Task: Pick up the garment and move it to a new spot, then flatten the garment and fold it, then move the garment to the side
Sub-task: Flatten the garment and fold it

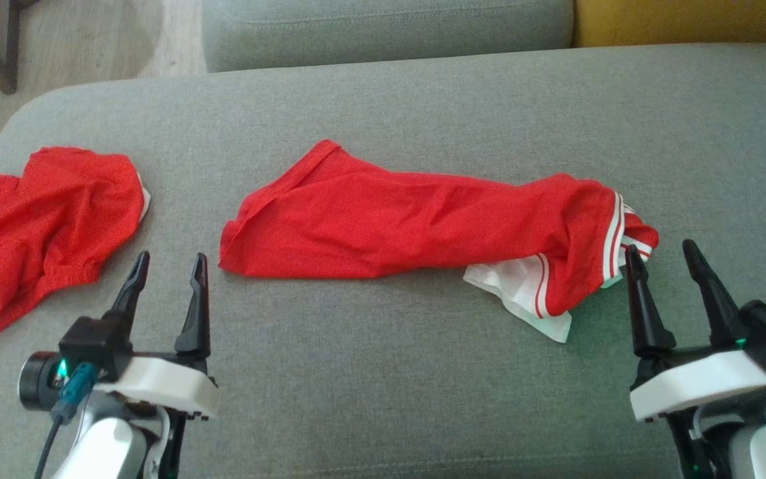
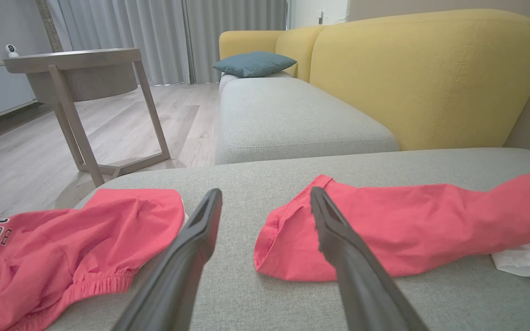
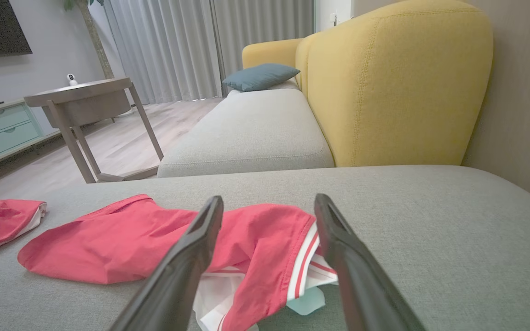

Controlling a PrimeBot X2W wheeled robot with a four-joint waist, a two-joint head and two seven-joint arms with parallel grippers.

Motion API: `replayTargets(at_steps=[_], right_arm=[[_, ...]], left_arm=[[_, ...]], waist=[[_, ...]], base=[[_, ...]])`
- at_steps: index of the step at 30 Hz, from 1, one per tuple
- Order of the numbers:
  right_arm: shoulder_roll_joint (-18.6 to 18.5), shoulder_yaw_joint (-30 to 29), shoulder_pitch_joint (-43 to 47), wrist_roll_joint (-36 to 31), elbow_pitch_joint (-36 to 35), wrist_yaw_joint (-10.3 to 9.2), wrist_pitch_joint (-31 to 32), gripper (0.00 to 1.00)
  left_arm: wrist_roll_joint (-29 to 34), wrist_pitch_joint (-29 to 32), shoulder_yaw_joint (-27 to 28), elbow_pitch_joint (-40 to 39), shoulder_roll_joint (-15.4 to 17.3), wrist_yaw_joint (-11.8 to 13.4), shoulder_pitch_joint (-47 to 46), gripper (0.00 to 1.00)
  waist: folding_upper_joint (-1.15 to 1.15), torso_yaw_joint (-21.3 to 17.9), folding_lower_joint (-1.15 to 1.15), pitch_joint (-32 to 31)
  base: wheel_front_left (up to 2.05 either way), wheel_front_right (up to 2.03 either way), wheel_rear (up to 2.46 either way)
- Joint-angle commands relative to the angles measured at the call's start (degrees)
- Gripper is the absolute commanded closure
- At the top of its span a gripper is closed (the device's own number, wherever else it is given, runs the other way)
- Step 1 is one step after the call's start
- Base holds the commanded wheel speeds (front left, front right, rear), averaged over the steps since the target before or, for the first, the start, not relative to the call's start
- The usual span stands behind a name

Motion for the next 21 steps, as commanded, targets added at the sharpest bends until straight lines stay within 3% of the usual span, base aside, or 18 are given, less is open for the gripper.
replayTargets(at_steps=[1,21], right_arm=[[-0.24,1.48,-1.12,-0.29,-2.38,0.44,0.4,0.0],[-0.24,1.73,-1.44,0.05,-1.27,0.44,1.15,0.0]], left_arm=[[-0.3,-0.24,2.74,-2.12,1.87,0.54,-1.92,0.0],[-0.56,-0.16,2.32,-1.77,2.3,1.01,-2.54,0.0]], waist=[[0.0,0.03,0.0,0.13],[0.0,0.07,0.0,1.07]], base=[[0.0,0.0,0.0],[0.0,0.0,0.0]])
